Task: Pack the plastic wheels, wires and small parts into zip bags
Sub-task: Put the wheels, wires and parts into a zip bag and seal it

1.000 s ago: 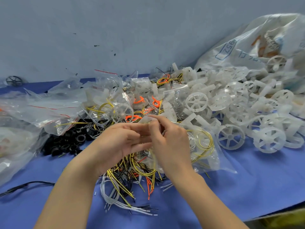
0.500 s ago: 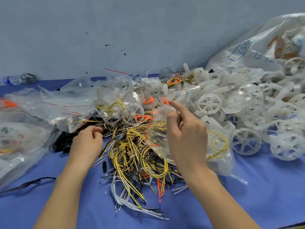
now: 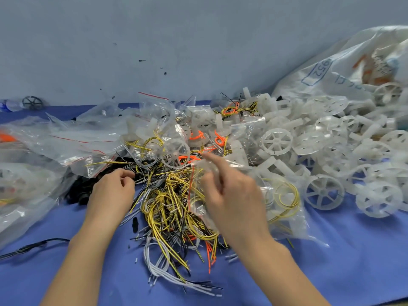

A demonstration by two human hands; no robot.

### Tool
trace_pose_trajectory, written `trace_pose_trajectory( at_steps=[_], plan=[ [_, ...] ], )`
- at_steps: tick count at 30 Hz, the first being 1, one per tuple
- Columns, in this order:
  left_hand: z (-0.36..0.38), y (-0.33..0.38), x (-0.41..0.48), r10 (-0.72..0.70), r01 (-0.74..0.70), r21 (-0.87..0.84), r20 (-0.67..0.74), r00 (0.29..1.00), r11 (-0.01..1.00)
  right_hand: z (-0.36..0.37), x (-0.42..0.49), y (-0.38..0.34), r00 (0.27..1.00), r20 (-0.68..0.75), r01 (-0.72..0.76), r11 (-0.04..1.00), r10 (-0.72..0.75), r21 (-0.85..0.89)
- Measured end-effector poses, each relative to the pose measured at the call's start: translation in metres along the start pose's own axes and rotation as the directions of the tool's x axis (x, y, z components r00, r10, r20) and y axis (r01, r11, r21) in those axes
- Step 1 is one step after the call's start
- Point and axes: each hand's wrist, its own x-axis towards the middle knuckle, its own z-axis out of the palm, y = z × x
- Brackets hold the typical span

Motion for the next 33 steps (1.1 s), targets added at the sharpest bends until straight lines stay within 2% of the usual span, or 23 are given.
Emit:
trace_pose_trajectory(
  at_steps=[3, 6, 14, 17, 21, 28, 33],
  plan=[
    [0.002, -0.002, 0.000, -0.006, 0.006, 0.060, 0.003, 1.000, 0.998, 0.012, -0.012, -0.008, 0.989, 0.114, 0.115, 0.979, -0.096, -0.169],
    [0.003, -0.003, 0.000, -0.016, 0.017, 0.125, -0.016, 1.000, 0.992, 0.019, -0.017, -0.008, 0.968, 0.228, 0.153, 0.967, -0.105, -0.205],
    [0.005, -0.008, 0.000, -0.069, 0.074, 0.200, -0.032, 0.997, 0.977, 0.019, -0.017, -0.004, 0.962, 0.249, 0.153, 0.974, -0.109, -0.167],
    [0.005, -0.012, 0.001, -0.102, 0.101, 0.226, -0.009, 0.995, 0.969, 0.017, -0.015, -0.004, 0.982, 0.160, 0.127, 0.983, -0.104, -0.136],
    [0.003, -0.019, 0.006, -0.123, 0.114, 0.307, 0.012, 0.992, 0.945, 0.015, -0.009, -0.002, 1.000, -0.013, 0.011, 1.000, -0.010, 0.011],
    [0.005, -0.028, 0.006, -0.176, 0.138, 0.292, 0.109, 0.978, 0.946, 0.006, 0.003, 0.008, 0.990, -0.110, -0.067, 0.984, 0.086, 0.166],
    [0.005, -0.029, 0.005, -0.235, 0.212, 0.272, 0.054, 0.970, 0.939, -0.001, 0.007, 0.012, 0.977, -0.173, -0.089, 0.977, 0.124, 0.196]
  ],
)
